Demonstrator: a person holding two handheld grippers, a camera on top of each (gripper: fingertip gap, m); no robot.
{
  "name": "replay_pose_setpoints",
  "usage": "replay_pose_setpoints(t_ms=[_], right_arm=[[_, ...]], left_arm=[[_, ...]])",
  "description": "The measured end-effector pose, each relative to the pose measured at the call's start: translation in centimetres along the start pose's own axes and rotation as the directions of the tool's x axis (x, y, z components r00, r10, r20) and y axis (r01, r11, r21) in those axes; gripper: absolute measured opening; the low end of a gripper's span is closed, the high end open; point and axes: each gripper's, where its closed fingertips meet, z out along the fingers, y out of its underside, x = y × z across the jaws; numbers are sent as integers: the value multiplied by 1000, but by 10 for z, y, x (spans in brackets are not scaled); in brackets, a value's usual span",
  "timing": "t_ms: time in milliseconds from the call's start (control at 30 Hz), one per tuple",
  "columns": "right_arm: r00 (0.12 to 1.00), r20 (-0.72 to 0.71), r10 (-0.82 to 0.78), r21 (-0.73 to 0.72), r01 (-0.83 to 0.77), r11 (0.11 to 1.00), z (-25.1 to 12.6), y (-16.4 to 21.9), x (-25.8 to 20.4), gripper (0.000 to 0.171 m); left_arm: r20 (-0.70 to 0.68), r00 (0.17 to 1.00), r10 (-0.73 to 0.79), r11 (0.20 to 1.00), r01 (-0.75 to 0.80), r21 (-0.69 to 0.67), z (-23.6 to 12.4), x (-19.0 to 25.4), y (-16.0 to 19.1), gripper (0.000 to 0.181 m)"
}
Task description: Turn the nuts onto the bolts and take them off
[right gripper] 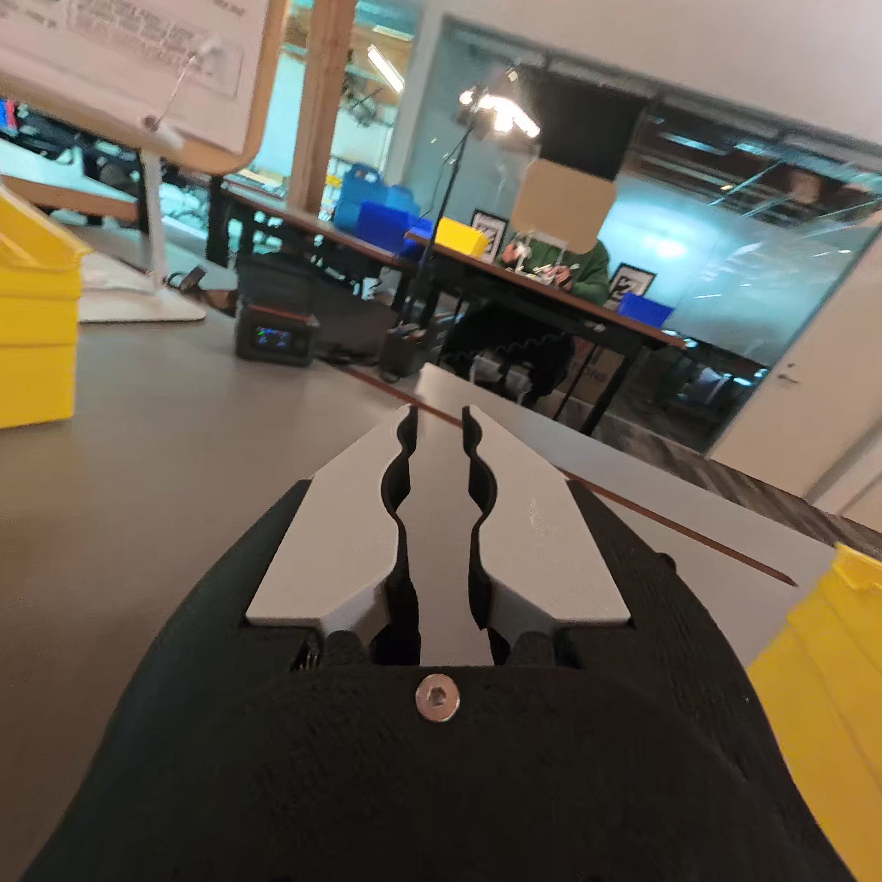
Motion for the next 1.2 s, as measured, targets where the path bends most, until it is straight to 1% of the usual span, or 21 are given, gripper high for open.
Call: replay_pose_setpoints(t_ms=[67, 100, 133, 167, 233, 300, 433, 500, 567, 633, 733, 767, 867, 900, 967, 1033, 1100, 1133, 1167, 1200], right_arm=[[998, -52, 31, 23, -30, 999, -7, 1, 14, 17], [997, -59, 48, 24, -46, 999, -9, 3, 17, 17], [996, -58, 61, 27, -60, 998, -11, 3, 18, 17], [996, -56, 72, 32, -71, 997, -12, 3, 19, 17], [995, -51, 80, 38, -78, 996, -13, 2, 19, 17], [997, -44, 70, 36, -68, 997, -12, 2, 17, 17], [1000, -22, 12, 35, -11, 999, -11, 1, 8, 17], [1000, -8, -23, 32, 23, 999, -11, 1, 3, 17], [998, 5, -56, 29, 56, 998, -10, 1, -2, 17], [996, 16, -87, 27, 87, 996, -9, 1, -6, 17], [992, 32, -125, 26, 124, 992, -9, 2, -12, 17], [990, 37, -134, 26, 133, 991, -9, 2, -14, 16], [987, 46, -156, 23, 155, 988, -8, 3, -17, 17], [986, 47, -158, 22, 158, 987, -8, 3, -17, 17], [988, 58, -141, 20, 140, 990, -8, 3, -17, 16], [988, 122, -92, 38, 88, 995, -11, -3, -23, 17], [961, 277, -5, 64, -14, 998, -18, -16, -41, 18], [924, 380, 53, 79, -90, 993, -26, -26, -53, 17], [861, 495, 118, 84, -182, 980, -36, -38, -66, 17], [777, 602, 185, 72, -284, 956, -47, -51, -76, 18]], left_arm=[[54, 995, 79, 992, -84, 97, -15, 8, -25, 57], [30, 991, 131, 981, -134, 142, -21, 21, -36, 47], [-30, 981, 190, 967, -182, 177, -25, 41, -43, 40], [-120, 963, 241, 955, -213, 206, -27, 65, -47, 36], [-312, 903, 296, 946, -232, 228, -24, 110, -47, 35], [-367, 888, 279, 957, -223, 187, -8, 127, -44, 33], [-477, 861, 179, 981, -195, 17, 25, 146, -19, 32], [-500, 856, 130, 985, -171, -37, 34, 148, -11, 30], [-496, 861, 112, 981, -174, -80, 41, 147, -4, 30], [-484, 868, 113, 978, -183, -100, 46, 145, 1, 28], [-504, 859, 90, 982, -162, -101, 46, 147, 1, 22], [-512, 855, 88, 983, -159, -97, 46, 148, 1, 17], [-520, 847, 106, 980, -177, -88, 44, 148, 1, 16], [-511, 849, 132, 980, -189, -62, 42, 148, -2, 16], [-489, 855, 171, 984, -172, 43, 30, 147, -23, 16], [-477, 848, 230, 963, -127, 239, -1, 154, -60, 15], [-437, 835, 335, 876, -105, 470, -46, 169, -98, 15], [-409, 822, 397, 814, -109, 571, -69, 181, -113, 16], [-377, 806, 456, 751, -121, 649, -91, 195, -122, 16], [-337, 779, 529, 687, -159, 709, -109, 212, -127, 16]])
